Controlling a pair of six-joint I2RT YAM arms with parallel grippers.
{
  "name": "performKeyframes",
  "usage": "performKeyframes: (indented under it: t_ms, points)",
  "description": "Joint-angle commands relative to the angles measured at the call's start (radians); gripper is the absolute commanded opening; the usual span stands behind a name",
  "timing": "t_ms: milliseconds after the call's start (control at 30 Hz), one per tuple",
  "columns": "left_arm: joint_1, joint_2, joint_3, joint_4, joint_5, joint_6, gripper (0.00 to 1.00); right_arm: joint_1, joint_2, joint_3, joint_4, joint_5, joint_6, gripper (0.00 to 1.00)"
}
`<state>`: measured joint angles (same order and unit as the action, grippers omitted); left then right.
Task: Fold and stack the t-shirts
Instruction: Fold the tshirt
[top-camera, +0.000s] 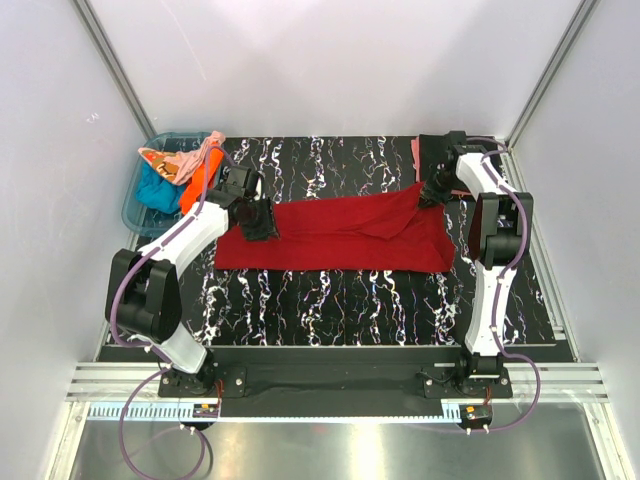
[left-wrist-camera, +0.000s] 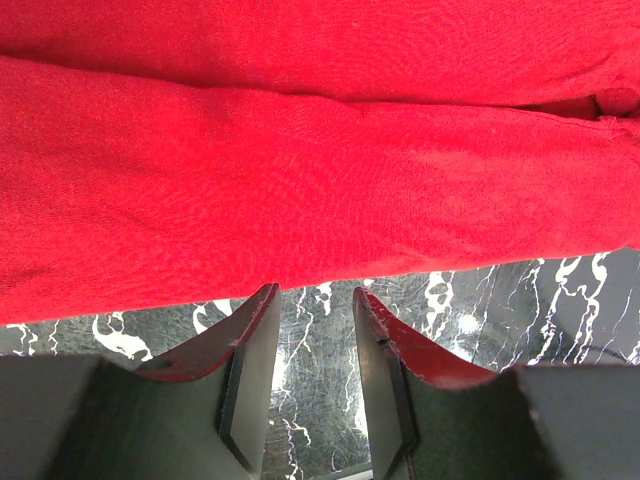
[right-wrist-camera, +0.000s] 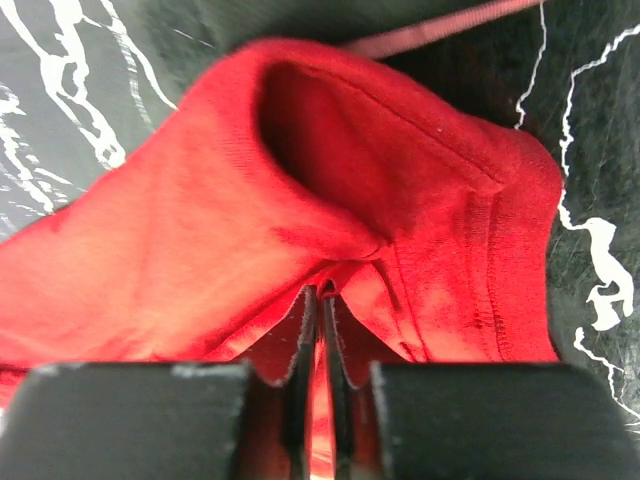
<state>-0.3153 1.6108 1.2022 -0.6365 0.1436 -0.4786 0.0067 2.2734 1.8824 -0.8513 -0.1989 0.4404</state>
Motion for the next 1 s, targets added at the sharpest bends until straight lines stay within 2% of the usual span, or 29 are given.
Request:
performKeyframes:
  t_ms: [0,67,233,700,833,967]
  points:
    - [-0.001,-0.022,0.03,0.017,0.019,0.012,0.4,-0.001,-0.011,0.06,0.005,0.001,0.001,0.09]
    - [-0.001,-0.017,0.027,0.026,0.025,0.003,0.4,-0.001,-0.023,0.063,0.001,-0.03,0.015,0.06]
    - [-0.001,-0.015,0.019,0.037,0.036,-0.014,0.4,0.007,-0.04,0.081,0.009,-0.063,0.04,0.05]
    - [-0.001,-0.017,0.025,0.028,0.027,-0.014,0.4,0.039,0.061,0.237,-0.049,-0.096,0.058,0.04]
    - [-0.001,-0.012,0.031,0.024,0.028,-0.011,0.4,0.038,0.086,0.238,-0.052,-0.105,0.054,0.13]
    - [-0.001,-0.003,0.034,0.023,0.028,-0.009,0.4,0.038,0.104,0.253,-0.077,-0.106,0.031,0.38]
